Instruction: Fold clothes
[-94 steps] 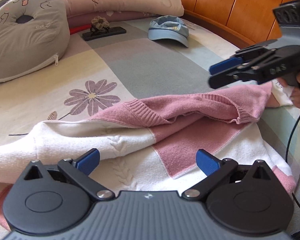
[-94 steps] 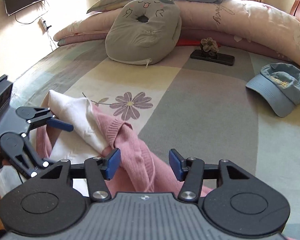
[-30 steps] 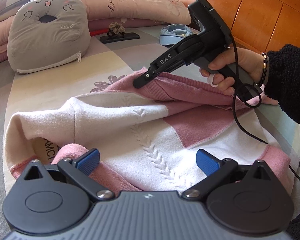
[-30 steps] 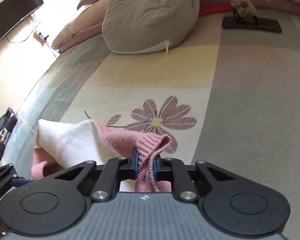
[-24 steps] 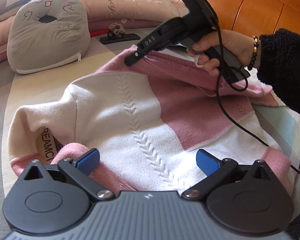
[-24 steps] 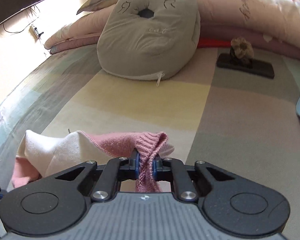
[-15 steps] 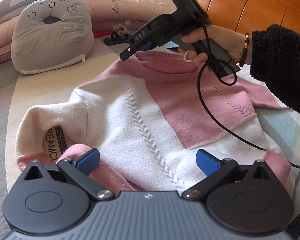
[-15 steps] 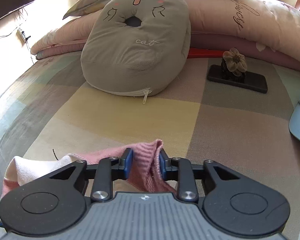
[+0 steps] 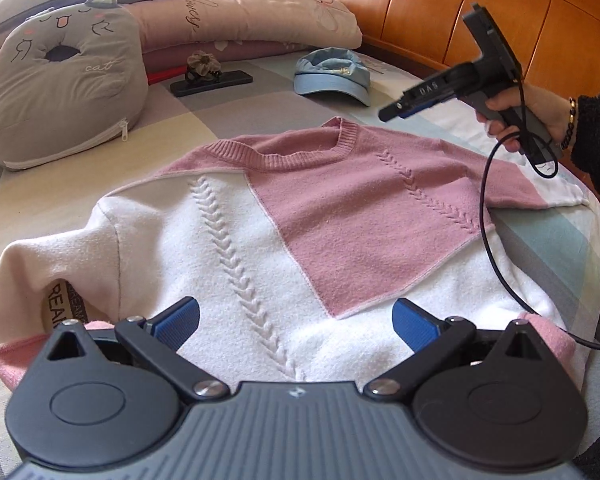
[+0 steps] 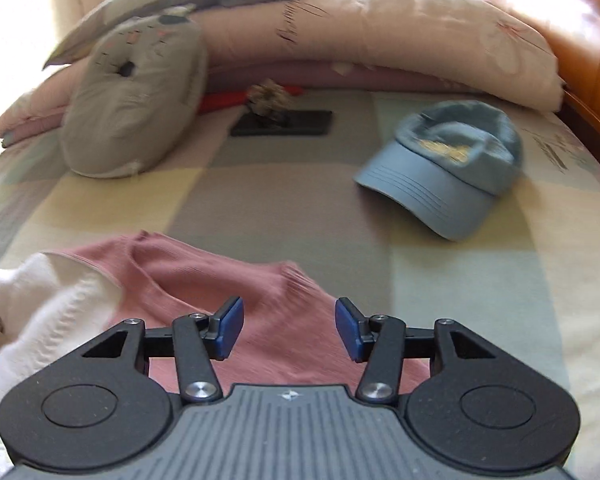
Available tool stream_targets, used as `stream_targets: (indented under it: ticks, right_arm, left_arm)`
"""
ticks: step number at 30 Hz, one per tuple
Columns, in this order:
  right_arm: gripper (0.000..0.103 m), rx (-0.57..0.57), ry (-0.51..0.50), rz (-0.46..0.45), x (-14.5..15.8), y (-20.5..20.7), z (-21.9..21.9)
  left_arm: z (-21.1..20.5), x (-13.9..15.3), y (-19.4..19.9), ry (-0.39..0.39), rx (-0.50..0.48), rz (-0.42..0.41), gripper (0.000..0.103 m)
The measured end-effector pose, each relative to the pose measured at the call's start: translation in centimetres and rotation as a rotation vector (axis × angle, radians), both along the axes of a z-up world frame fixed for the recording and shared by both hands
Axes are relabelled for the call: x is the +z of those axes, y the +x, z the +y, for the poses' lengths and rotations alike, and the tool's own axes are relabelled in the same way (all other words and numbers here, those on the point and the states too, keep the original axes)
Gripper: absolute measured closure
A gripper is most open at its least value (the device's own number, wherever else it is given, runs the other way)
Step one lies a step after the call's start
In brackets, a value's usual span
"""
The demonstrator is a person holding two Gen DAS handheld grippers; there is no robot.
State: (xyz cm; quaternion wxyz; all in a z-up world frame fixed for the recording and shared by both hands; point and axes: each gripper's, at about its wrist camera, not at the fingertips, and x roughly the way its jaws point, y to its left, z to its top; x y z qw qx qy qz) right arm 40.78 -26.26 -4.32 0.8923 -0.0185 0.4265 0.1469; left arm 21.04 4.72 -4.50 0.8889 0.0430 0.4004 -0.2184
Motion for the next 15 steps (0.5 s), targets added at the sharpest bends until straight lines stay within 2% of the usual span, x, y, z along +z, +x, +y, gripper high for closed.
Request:
stream_targets:
  ticks: [4, 7, 8, 9, 15]
  right_arm:
    - [0.047, -0.065, -0.104, 0.030, -3.6, 0.1, -4.1]
    - [0.053, -0.029, -0.083, 0.021, -4.7, -0.8, -5.4]
    - [0.066, -0.009, -0.099, 0.008, -4.7, -1.1, -5.2]
    - [0.090, 0.003, -0.118, -0.003, -4.5, -1.2, -5.0]
    - [0.093, -0.033, -0.122, -0.033, -3.9, 0.4, -4.8]
  left_arm:
    - [-0.7, -0.3, 0.3, 0.018, -0.002, 0.016, 0.001]
    - [-1.0, -0.4, 0.5, 0.030, 0.000, 0.027, 0.002]
    - [-1.1, -0.5, 0.6, 0.034, 0.002, 0.031, 0.001]
    - [-1.2, -0.6, 0.8, 0.039, 0.004, 0.035, 0.002]
    - [-1.9, -0.3, 1.2, 0.066, 0.020, 0.032, 0.001]
